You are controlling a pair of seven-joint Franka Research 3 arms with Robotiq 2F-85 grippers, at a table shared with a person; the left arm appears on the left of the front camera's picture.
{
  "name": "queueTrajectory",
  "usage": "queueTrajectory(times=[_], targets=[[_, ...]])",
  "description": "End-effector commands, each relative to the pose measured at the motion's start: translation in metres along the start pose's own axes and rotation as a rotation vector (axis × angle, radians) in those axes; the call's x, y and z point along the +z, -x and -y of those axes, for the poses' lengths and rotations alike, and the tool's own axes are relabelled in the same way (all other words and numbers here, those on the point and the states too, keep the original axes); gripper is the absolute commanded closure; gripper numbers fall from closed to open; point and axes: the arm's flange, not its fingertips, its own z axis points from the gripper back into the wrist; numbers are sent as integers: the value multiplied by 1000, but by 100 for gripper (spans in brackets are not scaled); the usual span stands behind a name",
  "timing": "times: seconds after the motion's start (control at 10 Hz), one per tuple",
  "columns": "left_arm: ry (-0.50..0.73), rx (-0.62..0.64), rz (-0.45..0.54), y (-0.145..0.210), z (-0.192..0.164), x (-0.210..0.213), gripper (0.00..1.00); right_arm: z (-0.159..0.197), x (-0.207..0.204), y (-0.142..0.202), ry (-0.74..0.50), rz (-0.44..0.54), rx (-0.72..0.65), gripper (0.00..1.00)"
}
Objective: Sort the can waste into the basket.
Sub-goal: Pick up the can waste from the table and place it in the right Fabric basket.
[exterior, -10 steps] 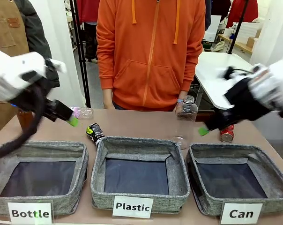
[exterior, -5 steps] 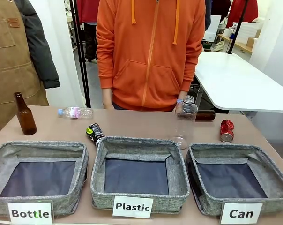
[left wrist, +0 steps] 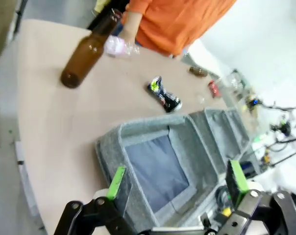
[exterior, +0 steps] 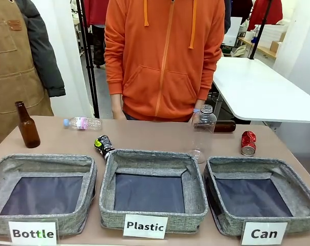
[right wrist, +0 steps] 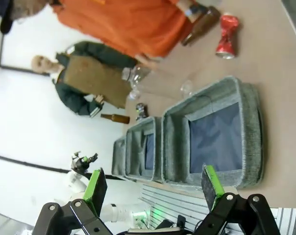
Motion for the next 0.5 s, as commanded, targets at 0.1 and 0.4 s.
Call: queueTrajectory(times=[0.1, 0.4], targets=[[-17, -23, -45, 4, 8, 12, 0, -14, -3, -1, 4, -22, 23, 0], [-17, -23, -45, 4, 8, 12, 0, -14, -3, -1, 4, -22, 23, 0]])
